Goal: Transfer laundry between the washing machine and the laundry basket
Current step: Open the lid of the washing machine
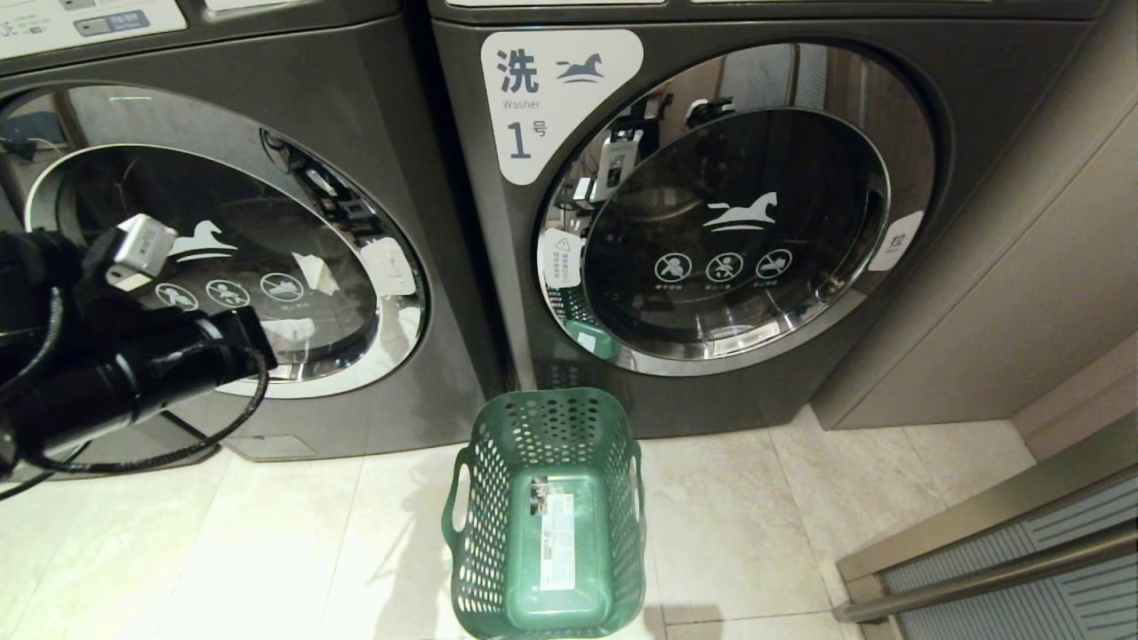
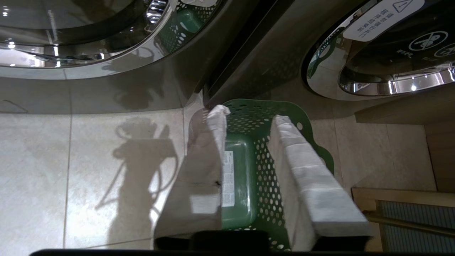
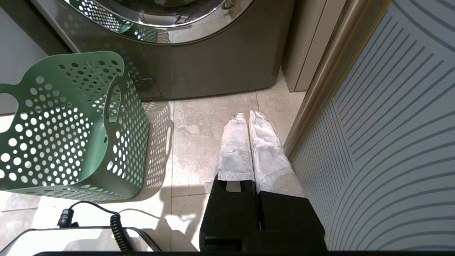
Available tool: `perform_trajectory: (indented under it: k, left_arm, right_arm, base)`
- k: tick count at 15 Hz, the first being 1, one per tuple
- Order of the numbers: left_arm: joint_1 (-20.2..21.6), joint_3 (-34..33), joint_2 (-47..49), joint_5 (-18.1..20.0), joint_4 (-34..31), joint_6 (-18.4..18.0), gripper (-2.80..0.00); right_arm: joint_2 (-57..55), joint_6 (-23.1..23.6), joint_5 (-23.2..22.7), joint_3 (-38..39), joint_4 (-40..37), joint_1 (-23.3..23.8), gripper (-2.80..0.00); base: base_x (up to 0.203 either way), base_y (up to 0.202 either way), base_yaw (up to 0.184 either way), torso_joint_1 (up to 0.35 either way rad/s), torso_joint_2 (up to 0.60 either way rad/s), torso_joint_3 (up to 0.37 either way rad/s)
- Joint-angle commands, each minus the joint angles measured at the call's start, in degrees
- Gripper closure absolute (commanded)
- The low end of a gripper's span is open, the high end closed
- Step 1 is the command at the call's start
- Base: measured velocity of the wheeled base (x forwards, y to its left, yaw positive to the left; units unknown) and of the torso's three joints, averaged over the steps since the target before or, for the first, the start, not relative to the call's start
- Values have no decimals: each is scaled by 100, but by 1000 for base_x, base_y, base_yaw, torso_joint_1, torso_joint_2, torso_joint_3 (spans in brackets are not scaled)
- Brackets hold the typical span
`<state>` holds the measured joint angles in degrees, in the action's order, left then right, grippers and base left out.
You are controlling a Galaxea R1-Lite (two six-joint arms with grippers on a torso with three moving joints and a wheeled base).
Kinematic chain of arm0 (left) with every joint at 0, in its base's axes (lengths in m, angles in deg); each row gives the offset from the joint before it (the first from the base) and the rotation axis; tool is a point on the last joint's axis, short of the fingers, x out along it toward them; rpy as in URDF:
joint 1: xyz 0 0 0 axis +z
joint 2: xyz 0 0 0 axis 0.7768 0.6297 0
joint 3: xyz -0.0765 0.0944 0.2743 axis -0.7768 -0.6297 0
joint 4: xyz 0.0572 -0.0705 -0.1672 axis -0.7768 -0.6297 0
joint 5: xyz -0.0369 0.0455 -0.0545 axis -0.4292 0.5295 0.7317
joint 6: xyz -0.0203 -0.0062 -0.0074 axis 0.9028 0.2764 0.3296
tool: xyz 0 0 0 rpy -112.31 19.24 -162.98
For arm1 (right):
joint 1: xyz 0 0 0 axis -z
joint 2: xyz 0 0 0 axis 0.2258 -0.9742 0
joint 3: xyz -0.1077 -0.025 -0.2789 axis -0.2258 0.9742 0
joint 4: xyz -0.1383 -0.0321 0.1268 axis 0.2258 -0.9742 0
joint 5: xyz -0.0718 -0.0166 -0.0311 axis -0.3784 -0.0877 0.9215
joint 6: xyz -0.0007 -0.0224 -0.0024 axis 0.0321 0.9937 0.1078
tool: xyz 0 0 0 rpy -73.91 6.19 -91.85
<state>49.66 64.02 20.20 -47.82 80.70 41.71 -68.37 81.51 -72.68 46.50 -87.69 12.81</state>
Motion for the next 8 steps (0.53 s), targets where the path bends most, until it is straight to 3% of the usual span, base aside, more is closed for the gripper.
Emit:
perform_trajectory:
  k: [1, 3, 8]
  left_arm:
    - [76, 76, 794, 141, 413, 43, -280]
    - [348, 66, 1262, 311, 1270, -3, -280]
    - [891, -48, 2389, 2047, 3751, -112, -280]
  right_arm:
    - [0, -1, 2, 0, 5, -2, 0]
    - [0, -1, 2, 0, 4, -2, 0]
    - [-9, -1, 2, 0, 5, -2, 0]
  base:
    - [0, 0, 0, 0, 0, 0]
    - [0, 0, 0, 0, 0, 0]
    - [0, 0, 0, 0, 0, 0]
